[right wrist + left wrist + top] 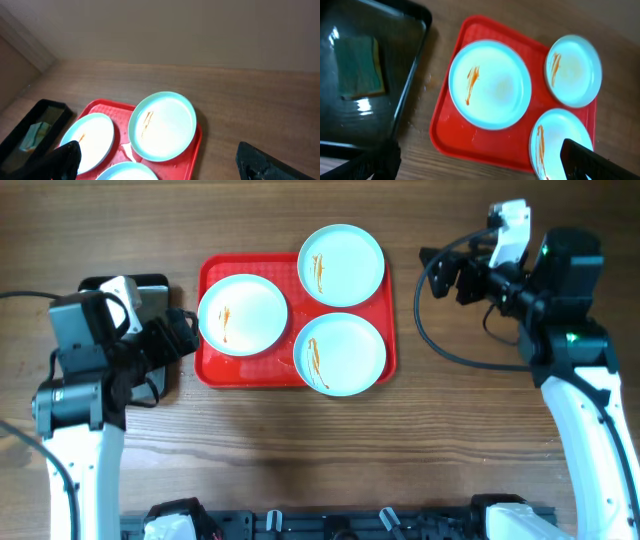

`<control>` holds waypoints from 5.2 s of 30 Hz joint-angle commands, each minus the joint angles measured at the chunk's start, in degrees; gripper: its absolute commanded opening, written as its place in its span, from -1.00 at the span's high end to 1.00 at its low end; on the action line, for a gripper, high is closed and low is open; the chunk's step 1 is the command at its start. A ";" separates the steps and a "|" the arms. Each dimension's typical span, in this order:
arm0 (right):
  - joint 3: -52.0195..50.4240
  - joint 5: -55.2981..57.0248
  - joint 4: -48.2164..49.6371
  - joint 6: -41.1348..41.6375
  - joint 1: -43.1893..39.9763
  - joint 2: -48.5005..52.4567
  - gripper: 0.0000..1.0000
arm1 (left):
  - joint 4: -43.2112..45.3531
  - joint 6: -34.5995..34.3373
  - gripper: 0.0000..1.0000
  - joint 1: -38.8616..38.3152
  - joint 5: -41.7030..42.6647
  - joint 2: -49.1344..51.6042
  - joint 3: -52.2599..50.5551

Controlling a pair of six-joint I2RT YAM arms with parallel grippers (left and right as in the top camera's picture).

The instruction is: Clean dirty plates on tray and stack at the side

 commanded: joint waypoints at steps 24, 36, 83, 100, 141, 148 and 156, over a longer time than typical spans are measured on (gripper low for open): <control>1.40 0.55 0.83 -0.13 0.22 6.84 -0.99 | 0.59 -11.72 -0.98 -0.35 -22.45 12.63 3.63; 1.40 0.55 -2.54 -0.02 0.24 6.84 -0.99 | -4.76 -5.35 -0.93 4.79 -20.04 36.33 15.87; 1.38 0.57 -1.62 1.29 0.24 9.20 -0.98 | 8.79 2.27 0.92 11.30 -17.05 53.44 15.58; 26.45 3.48 -13.22 7.69 17.64 25.55 -0.37 | -1.79 1.88 0.92 10.71 -11.04 32.65 21.49; 29.40 9.60 -0.31 32.76 33.68 58.45 0.43 | 14.95 -0.94 0.92 -8.63 -8.55 41.64 21.27; 29.40 11.43 0.24 32.87 33.99 59.87 0.91 | 16.57 -0.09 0.92 -12.48 -7.39 46.40 21.27; 29.40 12.55 0.04 32.89 33.75 59.87 0.91 | 13.42 1.09 0.92 -12.87 -19.41 50.73 20.09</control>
